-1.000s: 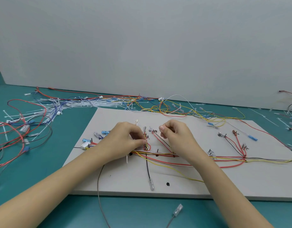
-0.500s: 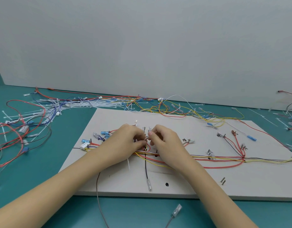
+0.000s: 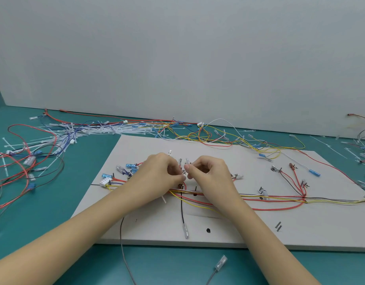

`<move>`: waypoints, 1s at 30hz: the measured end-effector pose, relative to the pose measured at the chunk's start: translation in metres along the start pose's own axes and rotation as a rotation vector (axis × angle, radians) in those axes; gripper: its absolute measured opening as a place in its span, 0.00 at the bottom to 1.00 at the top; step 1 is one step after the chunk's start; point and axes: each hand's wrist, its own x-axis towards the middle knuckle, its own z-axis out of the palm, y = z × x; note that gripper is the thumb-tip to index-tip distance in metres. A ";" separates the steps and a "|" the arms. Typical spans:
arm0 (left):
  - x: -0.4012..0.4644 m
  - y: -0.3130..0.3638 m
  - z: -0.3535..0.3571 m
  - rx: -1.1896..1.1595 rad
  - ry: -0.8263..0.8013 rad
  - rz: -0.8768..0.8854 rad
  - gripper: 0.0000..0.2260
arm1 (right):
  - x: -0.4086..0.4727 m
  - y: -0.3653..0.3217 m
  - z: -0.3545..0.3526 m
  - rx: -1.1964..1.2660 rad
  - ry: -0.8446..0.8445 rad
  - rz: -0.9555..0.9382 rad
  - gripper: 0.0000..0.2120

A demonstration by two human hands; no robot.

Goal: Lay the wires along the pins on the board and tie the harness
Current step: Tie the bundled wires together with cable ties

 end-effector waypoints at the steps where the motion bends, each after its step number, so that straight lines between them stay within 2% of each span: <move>1: 0.000 0.003 0.000 0.018 0.026 -0.026 0.11 | 0.000 0.000 0.001 0.001 0.003 0.000 0.10; 5: 0.007 0.017 0.000 0.164 0.031 -0.116 0.07 | -0.001 -0.003 0.003 0.004 0.018 -0.014 0.10; 8: 0.014 0.024 -0.002 0.213 -0.015 -0.170 0.10 | -0.003 -0.004 0.007 0.042 0.038 -0.011 0.10; 10: 0.015 0.028 -0.001 0.258 -0.003 -0.176 0.10 | -0.002 -0.006 0.007 0.108 0.055 0.002 0.11; 14: 0.013 0.037 0.005 0.331 0.027 -0.151 0.02 | 0.000 -0.008 0.001 0.326 0.054 0.064 0.10; 21: 0.018 0.057 0.009 0.459 0.010 -0.170 0.08 | 0.001 -0.010 -0.002 0.478 0.055 0.168 0.12; 24: 0.021 0.054 0.009 0.453 0.011 -0.192 0.11 | 0.000 -0.009 -0.004 0.498 0.034 0.190 0.12; 27: 0.020 0.046 0.006 0.405 -0.009 -0.178 0.08 | 0.002 -0.010 -0.008 0.404 -0.033 0.156 0.11; 30: 0.021 0.030 -0.008 0.202 -0.182 -0.182 0.07 | 0.003 -0.009 -0.014 0.295 -0.015 0.117 0.12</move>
